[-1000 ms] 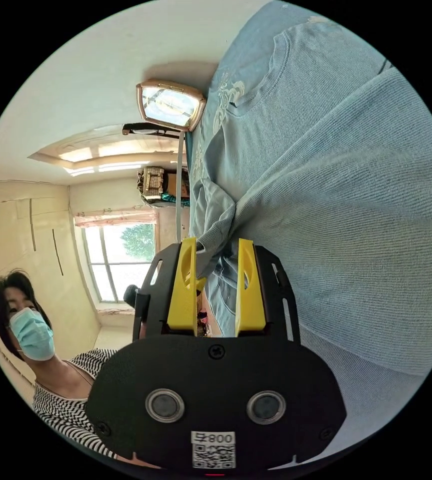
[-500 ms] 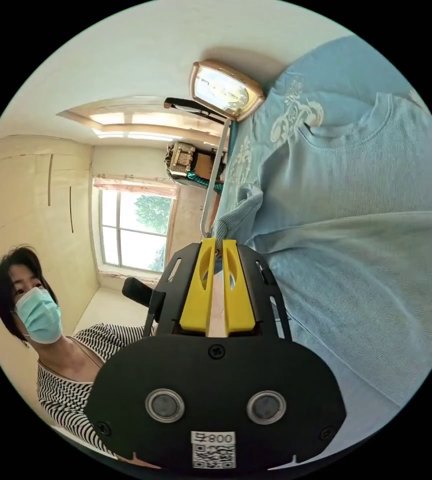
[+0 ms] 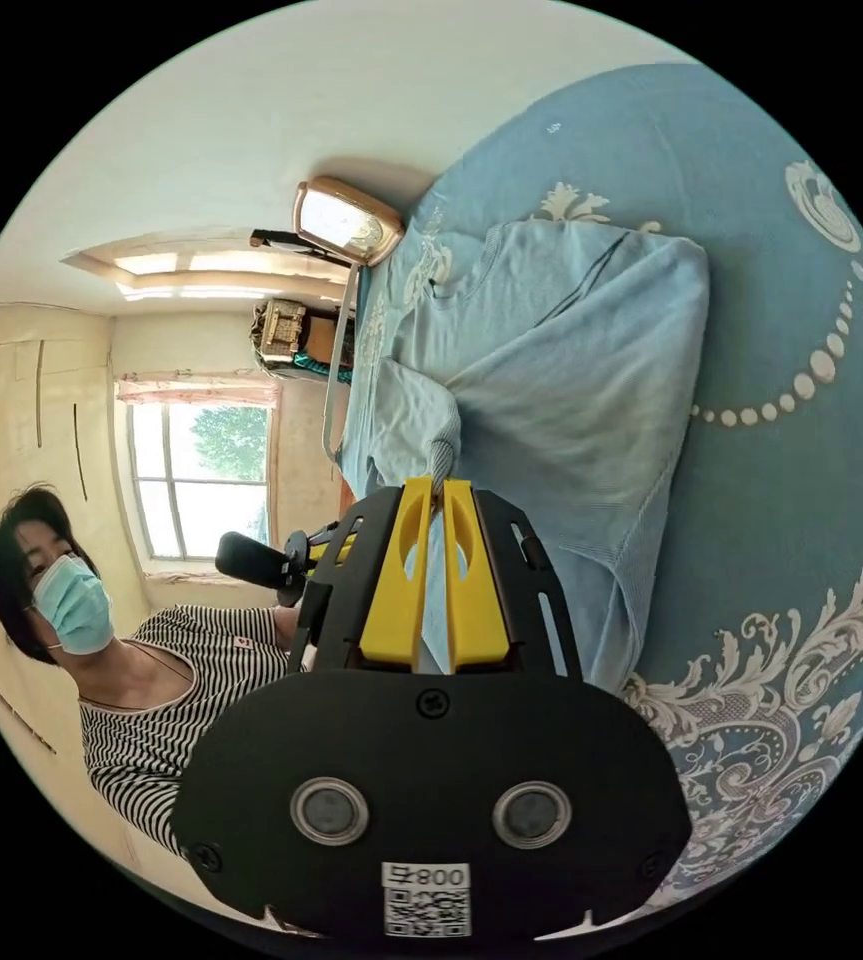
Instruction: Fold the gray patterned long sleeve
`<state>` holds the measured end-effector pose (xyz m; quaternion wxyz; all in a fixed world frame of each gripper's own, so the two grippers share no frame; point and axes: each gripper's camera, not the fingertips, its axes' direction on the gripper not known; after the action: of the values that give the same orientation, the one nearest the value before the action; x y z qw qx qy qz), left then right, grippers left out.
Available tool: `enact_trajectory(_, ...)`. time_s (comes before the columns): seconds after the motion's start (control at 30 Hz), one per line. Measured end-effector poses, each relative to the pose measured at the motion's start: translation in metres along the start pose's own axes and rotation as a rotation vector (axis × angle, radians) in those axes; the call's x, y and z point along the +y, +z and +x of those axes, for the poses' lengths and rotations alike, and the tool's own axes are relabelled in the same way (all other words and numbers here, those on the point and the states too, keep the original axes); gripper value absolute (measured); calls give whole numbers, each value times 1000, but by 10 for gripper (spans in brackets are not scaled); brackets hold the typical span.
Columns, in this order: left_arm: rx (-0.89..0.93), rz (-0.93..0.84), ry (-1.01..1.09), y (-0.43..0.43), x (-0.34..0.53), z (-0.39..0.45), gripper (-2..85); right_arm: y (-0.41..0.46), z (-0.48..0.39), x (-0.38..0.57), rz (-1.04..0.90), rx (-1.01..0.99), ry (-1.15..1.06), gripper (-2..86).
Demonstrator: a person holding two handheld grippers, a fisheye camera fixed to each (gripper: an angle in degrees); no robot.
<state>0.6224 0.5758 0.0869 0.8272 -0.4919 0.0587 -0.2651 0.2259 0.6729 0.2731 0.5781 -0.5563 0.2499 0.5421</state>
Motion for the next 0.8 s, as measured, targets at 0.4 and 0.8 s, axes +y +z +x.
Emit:
enact_trajectory(0.4,33,-128,28,50,-44,25,41,14,29,-9,-54,61,20,18)
enact_trajectory(0.8,5,-182,23,64,-45,31,57,23,1,-1,75,162,18,8)
